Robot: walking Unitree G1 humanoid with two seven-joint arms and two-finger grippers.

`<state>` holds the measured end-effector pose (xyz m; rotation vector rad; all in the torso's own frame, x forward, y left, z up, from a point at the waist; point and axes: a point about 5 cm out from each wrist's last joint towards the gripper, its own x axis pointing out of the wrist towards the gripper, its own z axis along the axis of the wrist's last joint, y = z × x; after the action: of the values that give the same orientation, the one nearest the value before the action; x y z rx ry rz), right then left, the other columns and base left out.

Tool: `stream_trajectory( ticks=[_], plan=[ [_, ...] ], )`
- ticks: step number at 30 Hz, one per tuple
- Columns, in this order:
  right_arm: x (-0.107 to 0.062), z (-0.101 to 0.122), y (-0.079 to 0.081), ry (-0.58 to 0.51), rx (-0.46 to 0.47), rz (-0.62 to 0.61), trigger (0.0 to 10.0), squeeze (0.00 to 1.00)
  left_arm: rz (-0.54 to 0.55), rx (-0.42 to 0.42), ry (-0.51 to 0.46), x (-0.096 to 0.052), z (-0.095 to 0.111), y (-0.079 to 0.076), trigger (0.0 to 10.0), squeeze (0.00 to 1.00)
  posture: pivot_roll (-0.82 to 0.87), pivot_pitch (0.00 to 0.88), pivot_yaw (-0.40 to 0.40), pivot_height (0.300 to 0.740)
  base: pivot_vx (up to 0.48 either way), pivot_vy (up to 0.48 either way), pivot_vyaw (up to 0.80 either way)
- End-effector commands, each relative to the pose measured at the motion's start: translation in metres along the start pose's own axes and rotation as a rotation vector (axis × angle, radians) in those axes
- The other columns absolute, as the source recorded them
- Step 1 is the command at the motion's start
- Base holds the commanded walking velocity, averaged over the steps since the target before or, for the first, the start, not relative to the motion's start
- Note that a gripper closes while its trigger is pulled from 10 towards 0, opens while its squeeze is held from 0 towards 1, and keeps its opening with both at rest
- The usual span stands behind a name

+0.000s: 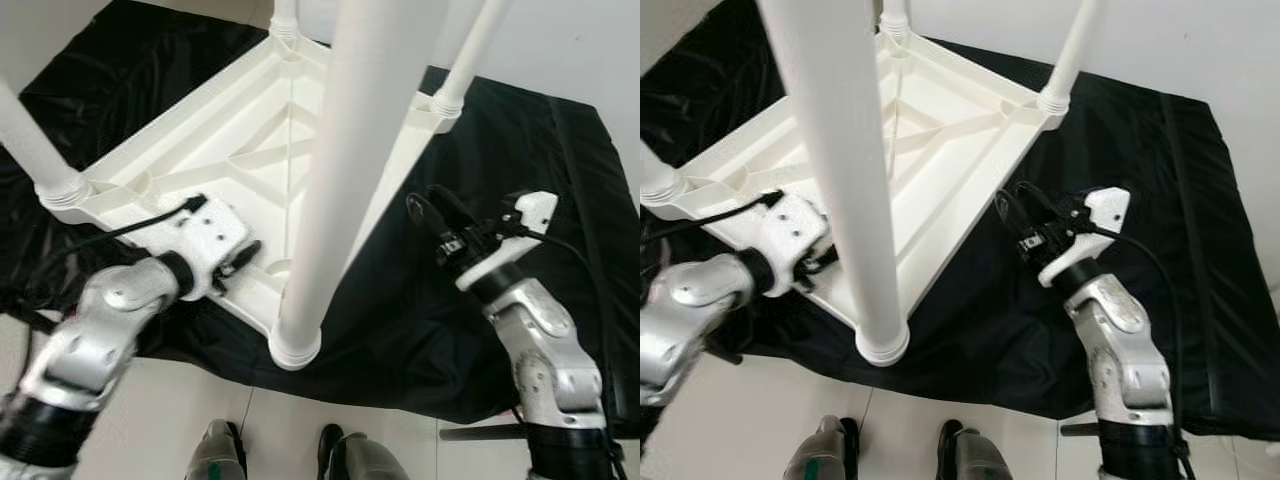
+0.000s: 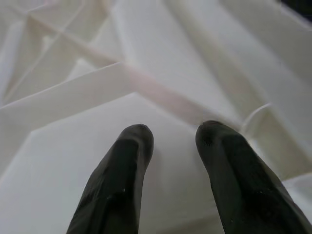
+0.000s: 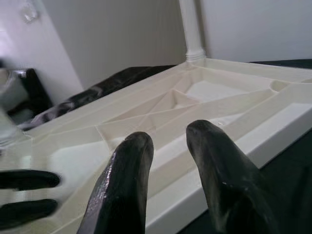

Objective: Building children table

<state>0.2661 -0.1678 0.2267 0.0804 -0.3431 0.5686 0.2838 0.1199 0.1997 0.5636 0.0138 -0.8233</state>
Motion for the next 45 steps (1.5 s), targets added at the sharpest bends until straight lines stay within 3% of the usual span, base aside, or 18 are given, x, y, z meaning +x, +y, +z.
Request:
stream_trajectory(
  ticks=[1,10,11,13,14,17,18,19,20,25,29,32,39,40,41,42,45],
  plan=[
    [-0.011,0.000,0.001,0.031,0.025,0.023,10.0,0.00,-0.161,-0.032,0.032,0.011,-0.010,-0.023,10.0,0.00,0.07,0.240,-0.059,0.740,0.000,0.000,0.00],
    [-0.033,-0.010,0.009,0.144,0.054,0.093,10.0,0.00,-0.182,-0.074,-0.026,0.029,-0.001,-0.033,10.0,0.00,0.06,0.246,-0.049,0.740,0.000,0.000,0.00],
    [-0.037,-0.012,0.009,0.160,0.056,0.088,10.0,0.25,-0.181,-0.087,-0.034,0.033,0.000,-0.035,10.0,0.00,0.06,0.247,-0.050,0.740,0.000,0.000,0.00],
    [-0.041,-0.013,0.010,0.174,0.067,0.091,10.0,0.25,-0.182,-0.093,-0.041,0.036,0.002,-0.037,10.0,0.00,0.05,0.250,-0.046,0.740,0.000,0.000,0.00],
    [-0.050,-0.015,0.011,0.208,0.095,0.123,10.0,0.42,-0.184,-0.110,-0.061,0.043,0.006,-0.041,10.0,0.00,0.05,0.252,-0.044,0.740,0.000,0.000,0.00],
    [-0.053,-0.015,0.013,0.221,0.103,0.139,10.0,0.42,-0.183,-0.115,-0.068,0.045,0.007,-0.042,10.0,0.00,0.05,0.252,-0.044,0.740,0.000,0.000,0.00],
    [-0.056,-0.015,0.013,0.230,0.102,0.152,10.0,0.68,-0.182,-0.119,-0.074,0.047,0.008,-0.042,10.0,0.00,0.05,0.252,-0.044,0.740,0.000,0.000,0.00],
    [-0.056,-0.015,0.013,0.230,0.102,0.152,10.0,0.68,-0.182,-0.119,-0.074,0.047,0.008,-0.042,10.0,0.00,0.05,0.252,-0.044,0.740,0.000,0.000,0.00],
    [-0.060,-0.013,0.014,0.244,0.117,0.182,10.0,1.00,-0.173,-0.120,-0.081,0.050,0.010,-0.041,10.0,0.00,0.05,0.252,-0.044,0.740,0.000,0.000,0.00],
    [-0.076,-0.007,0.018,0.301,0.163,0.314,10.0,1.00,-0.164,-0.132,-0.087,0.061,0.011,-0.041,10.0,0.00,0.04,0.251,-0.040,0.740,0.000,0.000,0.00],
    [-0.079,-0.006,0.019,0.319,0.160,0.344,10.0,1.00,-0.165,-0.133,-0.088,0.062,0.011,-0.041,10.0,0.00,0.04,0.251,-0.040,0.740,0.000,0.000,0.00],
    [-0.092,-0.008,0.017,0.405,0.152,0.403,10.0,1.00,-0.163,-0.134,-0.085,0.064,0.009,-0.041,10.0,0.00,0.03,0.251,-0.042,0.740,0.000,0.000,0.00],
    [-0.105,-0.006,0.018,0.490,0.130,0.471,10.0,1.00,-0.159,-0.134,-0.063,0.059,0.001,-0.039,10.0,0.00,0.03,0.250,-0.042,0.740,0.000,0.000,0.00],
    [-0.107,-0.005,0.018,0.502,0.125,0.486,10.0,0.93,-0.158,-0.134,-0.060,0.058,-0.001,-0.038,10.0,0.00,0.03,0.250,-0.042,0.740,0.000,0.000,0.00],
    [-0.109,-0.005,0.019,0.510,0.122,0.497,10.0,0.93,-0.158,-0.134,-0.058,0.058,-0.002,-0.038,10.0,0.00,0.03,0.250,-0.042,0.740,0.000,0.000,0.00],
    [-0.110,-0.004,0.019,0.518,0.127,0.508,10.0,0.00,-0.155,-0.131,-0.053,0.057,-0.004,-0.037,10.0,0.00,0.03,0.248,-0.039,0.740,0.000,0.000,0.00],
    [-0.110,-0.004,0.021,0.526,0.134,0.526,10.0,0.00,-0.153,-0.129,-0.048,0.056,-0.005,-0.036,10.0,0.00,0.03,0.248,-0.039,0.740,0.000,0.000,0.00]
  ],
)
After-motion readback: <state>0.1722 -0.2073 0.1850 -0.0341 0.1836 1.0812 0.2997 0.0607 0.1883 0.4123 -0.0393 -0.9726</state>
